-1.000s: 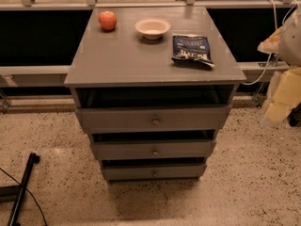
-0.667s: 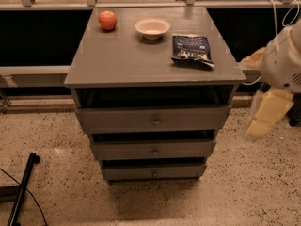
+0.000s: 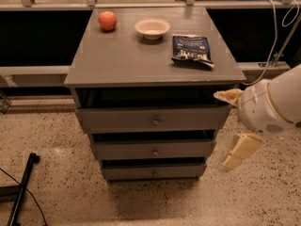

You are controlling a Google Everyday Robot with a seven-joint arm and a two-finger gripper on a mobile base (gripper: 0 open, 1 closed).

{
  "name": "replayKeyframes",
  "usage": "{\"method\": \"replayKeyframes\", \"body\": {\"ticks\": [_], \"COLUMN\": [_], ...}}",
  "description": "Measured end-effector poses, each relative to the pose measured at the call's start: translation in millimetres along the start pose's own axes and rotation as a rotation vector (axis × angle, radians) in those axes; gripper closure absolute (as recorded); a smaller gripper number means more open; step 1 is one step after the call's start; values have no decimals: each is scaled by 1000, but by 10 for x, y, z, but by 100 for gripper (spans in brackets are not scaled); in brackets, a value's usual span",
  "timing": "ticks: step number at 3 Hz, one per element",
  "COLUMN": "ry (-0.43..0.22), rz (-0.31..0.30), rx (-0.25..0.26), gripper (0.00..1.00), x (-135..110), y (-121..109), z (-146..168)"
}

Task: Open middle drawer

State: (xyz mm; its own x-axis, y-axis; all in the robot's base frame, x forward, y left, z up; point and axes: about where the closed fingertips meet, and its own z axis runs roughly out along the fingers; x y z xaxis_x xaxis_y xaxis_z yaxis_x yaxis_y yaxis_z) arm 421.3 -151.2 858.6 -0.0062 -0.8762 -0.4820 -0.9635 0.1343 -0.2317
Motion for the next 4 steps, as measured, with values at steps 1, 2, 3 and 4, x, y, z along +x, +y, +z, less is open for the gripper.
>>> {"method": "replayKeyframes", "body": {"ticks": [1, 2, 3, 4], "ry": [14, -58, -122, -191], "rz": [-40, -109, -215, -281], "rx": [-8, -37, -13, 23], "gripper": [0, 0, 0, 0], "x": [-42, -79, -90, -38], "y": [-21, 87, 172, 155], "z": [94, 611, 1172, 1481]}}
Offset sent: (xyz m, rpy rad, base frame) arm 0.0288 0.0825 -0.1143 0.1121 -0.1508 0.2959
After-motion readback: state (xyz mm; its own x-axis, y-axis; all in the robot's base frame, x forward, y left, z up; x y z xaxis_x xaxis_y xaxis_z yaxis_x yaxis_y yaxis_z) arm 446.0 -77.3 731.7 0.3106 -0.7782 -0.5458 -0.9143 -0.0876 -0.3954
